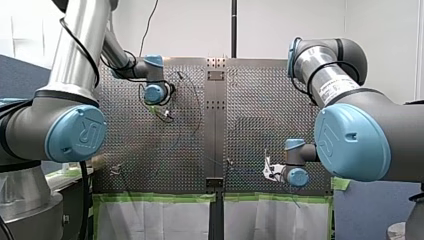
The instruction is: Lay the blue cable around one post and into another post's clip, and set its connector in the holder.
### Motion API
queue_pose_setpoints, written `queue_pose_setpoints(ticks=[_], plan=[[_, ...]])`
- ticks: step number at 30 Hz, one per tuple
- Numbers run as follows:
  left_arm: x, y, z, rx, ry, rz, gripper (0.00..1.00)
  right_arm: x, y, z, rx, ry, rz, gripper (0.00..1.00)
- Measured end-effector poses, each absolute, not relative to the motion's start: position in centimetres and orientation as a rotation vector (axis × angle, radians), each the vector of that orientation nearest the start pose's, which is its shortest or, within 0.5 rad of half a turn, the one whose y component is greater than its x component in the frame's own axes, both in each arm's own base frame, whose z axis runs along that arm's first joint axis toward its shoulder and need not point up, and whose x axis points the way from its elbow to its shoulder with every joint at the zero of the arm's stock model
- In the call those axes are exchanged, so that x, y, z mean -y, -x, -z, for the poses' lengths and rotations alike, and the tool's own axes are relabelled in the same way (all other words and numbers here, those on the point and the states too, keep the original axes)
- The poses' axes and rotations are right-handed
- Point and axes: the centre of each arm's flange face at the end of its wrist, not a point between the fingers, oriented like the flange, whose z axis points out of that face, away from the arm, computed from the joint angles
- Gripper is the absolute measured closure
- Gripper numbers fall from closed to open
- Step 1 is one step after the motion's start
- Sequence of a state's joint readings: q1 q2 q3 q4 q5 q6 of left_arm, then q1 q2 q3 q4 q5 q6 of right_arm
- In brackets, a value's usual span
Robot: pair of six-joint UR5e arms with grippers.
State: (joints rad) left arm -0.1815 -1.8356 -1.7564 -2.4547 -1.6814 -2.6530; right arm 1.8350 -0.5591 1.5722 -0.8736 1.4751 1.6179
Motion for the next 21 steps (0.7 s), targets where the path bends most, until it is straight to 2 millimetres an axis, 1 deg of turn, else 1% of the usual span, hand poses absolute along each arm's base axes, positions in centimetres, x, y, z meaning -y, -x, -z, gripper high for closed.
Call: queue_pose_setpoints(ticks=[4, 7, 14, 21], plan=[[22.7, -55.9, -31.4, -1.270, 0.695, 0.939, 0.00, 59.5, -30.2, 5.7, 1.167, -1.556, -1.409, 1.00], [22.6, -56.3, -30.7, -1.292, 0.693, 0.907, 0.00, 59.9, -29.4, 5.6, 1.180, -1.540, -1.394, 1.00], [22.2, -56.6, -30.5, -1.300, 0.693, 0.875, 0.00, 60.3, -28.6, 4.9, 1.193, -1.528, -1.380, 1.00], [22.1, -56.6, -30.5, -1.301, 0.693, 0.871, 0.00, 59.2, -27.6, 3.0, 1.241, -1.545, -1.356, 1.00]])
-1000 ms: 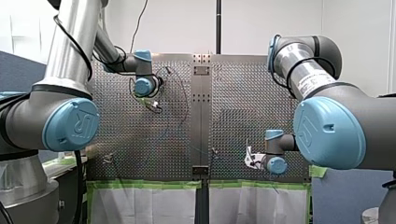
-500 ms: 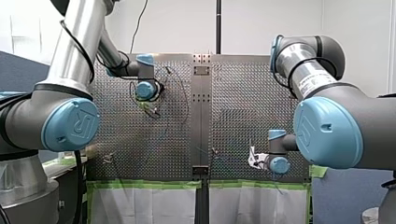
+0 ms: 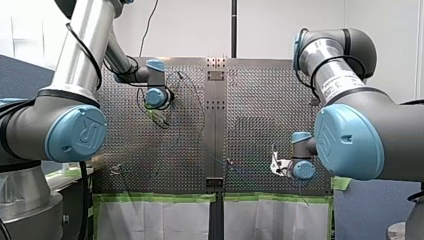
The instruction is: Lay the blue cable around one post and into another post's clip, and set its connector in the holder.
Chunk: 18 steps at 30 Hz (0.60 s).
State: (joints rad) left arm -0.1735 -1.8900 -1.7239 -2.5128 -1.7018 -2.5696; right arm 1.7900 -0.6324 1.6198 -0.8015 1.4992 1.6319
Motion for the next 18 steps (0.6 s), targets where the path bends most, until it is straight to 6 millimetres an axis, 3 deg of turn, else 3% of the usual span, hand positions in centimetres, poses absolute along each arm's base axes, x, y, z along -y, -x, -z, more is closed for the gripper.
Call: queue_pose_setpoints(ticks=[5, 18], plan=[[22.2, -56.6, -30.5, -1.301, 0.692, 0.871, 0.00, 58.9, -27.3, 1.1, 1.283, -1.542, -1.365, 1.00], [22.0, -56.7, -30.5, -1.300, 0.691, 0.865, 0.00, 59.2, -27.9, -6.0, 1.343, -1.485, -1.441, 1.00]])
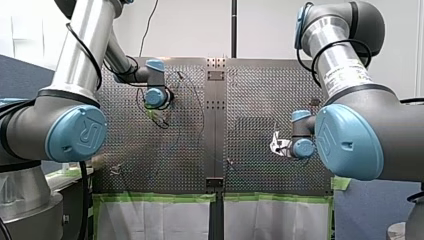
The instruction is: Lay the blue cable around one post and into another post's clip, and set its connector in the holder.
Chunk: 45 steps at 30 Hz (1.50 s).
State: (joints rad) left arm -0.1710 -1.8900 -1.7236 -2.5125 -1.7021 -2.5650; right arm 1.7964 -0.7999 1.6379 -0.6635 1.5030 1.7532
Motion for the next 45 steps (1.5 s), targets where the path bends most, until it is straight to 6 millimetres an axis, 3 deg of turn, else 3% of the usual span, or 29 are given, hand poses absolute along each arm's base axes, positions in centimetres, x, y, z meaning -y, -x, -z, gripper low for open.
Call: queue_pose_setpoints(ticks=[17, 32, 45], plan=[[22.1, -56.5, -30.4, -1.310, 0.688, 0.843, 0.00, 61.6, -27.3, -16.7, 1.274, -1.395, -1.456, 1.00], [22.1, -56.5, -30.4, -1.310, 0.688, 0.843, 0.00, 60.2, -26.7, -23.0, 1.240, -1.375, -1.408, 1.00], [22.0, -56.5, -30.4, -1.309, 0.689, 0.842, 0.00, 59.4, -25.0, -29.6, 1.157, -1.285, -1.454, 1.00]])
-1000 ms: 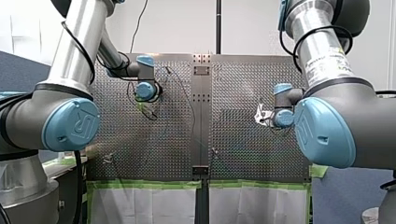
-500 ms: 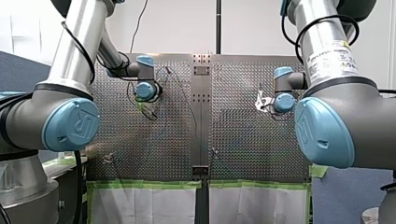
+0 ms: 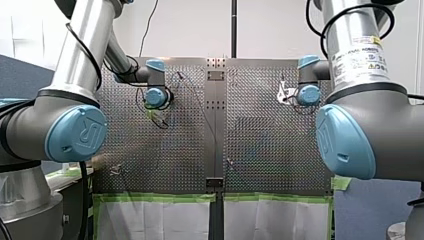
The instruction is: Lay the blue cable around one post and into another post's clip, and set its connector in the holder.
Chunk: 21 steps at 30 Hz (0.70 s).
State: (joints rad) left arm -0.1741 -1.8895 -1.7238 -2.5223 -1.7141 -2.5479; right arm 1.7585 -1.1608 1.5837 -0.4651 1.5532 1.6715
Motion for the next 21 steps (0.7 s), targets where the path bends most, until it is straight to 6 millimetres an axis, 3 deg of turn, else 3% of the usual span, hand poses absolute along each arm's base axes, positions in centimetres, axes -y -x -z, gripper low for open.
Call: queue_pose_setpoints(ticks=[11, 17, 21], plan=[[22.0, -56.5, -30.3, -1.310, 0.690, 0.841, 0.00, 59.0, -22.1, -34.5, 1.099, -1.274, -1.433, 1.00], [22.0, -56.5, -30.3, -1.310, 0.690, 0.841, 0.00, 59.5, -20.6, -34.2, 1.119, -1.283, -1.403, 1.00], [21.9, -56.5, -30.3, -1.310, 0.691, 0.841, 0.00, 60.2, -19.8, -32.3, 1.152, -1.305, -1.371, 1.00]])
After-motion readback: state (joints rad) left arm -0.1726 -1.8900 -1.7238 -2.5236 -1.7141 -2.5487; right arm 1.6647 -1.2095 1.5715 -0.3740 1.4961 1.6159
